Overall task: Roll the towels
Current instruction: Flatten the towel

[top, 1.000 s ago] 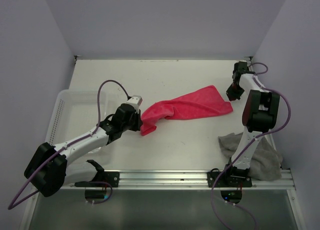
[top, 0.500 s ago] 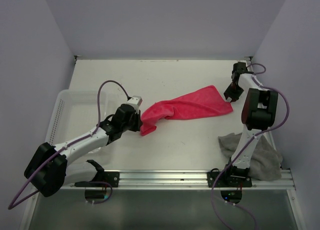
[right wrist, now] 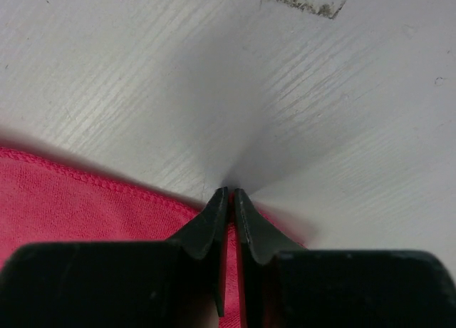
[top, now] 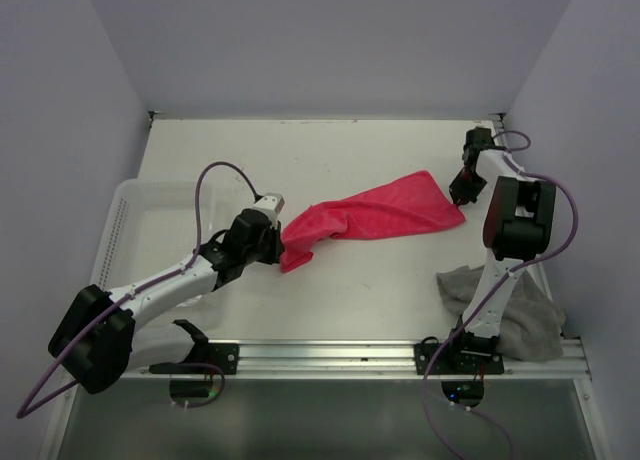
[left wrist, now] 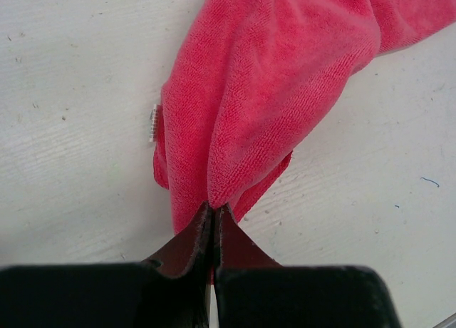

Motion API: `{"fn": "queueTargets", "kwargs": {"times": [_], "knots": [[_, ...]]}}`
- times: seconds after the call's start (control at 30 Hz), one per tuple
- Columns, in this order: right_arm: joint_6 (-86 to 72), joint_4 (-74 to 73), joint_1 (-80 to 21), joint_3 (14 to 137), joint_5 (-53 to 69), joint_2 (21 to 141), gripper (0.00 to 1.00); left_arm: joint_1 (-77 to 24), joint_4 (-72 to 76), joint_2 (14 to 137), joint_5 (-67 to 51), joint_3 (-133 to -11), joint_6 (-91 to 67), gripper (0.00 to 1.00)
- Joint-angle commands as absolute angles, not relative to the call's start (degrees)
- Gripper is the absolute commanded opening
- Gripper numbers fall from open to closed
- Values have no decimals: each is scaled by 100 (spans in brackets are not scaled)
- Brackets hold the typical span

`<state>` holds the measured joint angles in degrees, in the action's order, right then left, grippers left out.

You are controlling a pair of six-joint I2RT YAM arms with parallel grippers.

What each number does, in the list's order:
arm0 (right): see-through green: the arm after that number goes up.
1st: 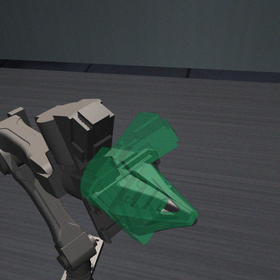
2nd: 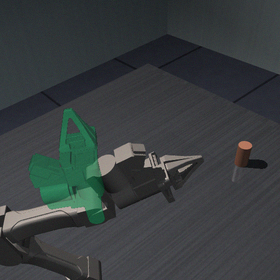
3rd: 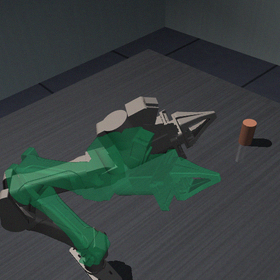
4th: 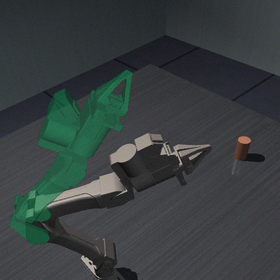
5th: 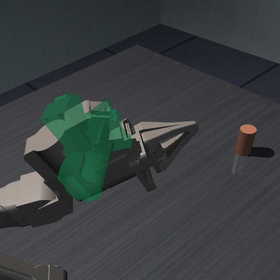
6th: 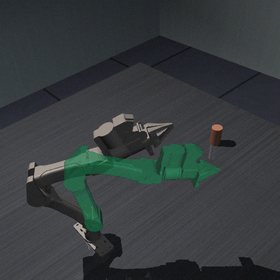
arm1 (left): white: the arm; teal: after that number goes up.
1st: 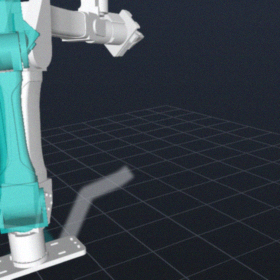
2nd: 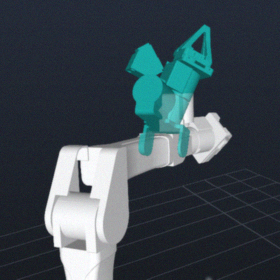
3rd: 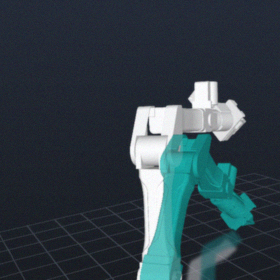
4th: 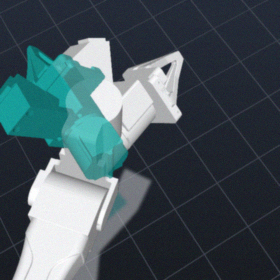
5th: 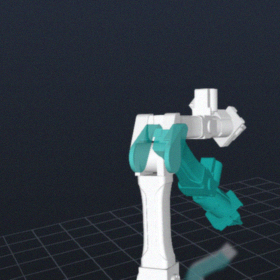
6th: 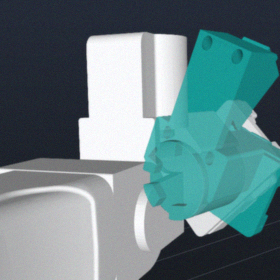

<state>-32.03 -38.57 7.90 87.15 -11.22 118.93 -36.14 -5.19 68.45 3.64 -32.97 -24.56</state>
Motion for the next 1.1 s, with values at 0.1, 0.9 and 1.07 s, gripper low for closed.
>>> {"fn": "queueTargets", "kwargs": {"times": [0.1,0.9,1.07], "knots": [[-3217,-3902,773,8648,-1178,11874,0,-3639,-229,6776,387,-3270,-2514,0],[-3252,-4441,659,9101,-624,9284,0,-3639,-616,6426,2407,-4070,-2646,0],[-3550,-3754,633,7237,-448,7563,0,-3639,-422,6091,2154,-3508,-2724,35]]}}
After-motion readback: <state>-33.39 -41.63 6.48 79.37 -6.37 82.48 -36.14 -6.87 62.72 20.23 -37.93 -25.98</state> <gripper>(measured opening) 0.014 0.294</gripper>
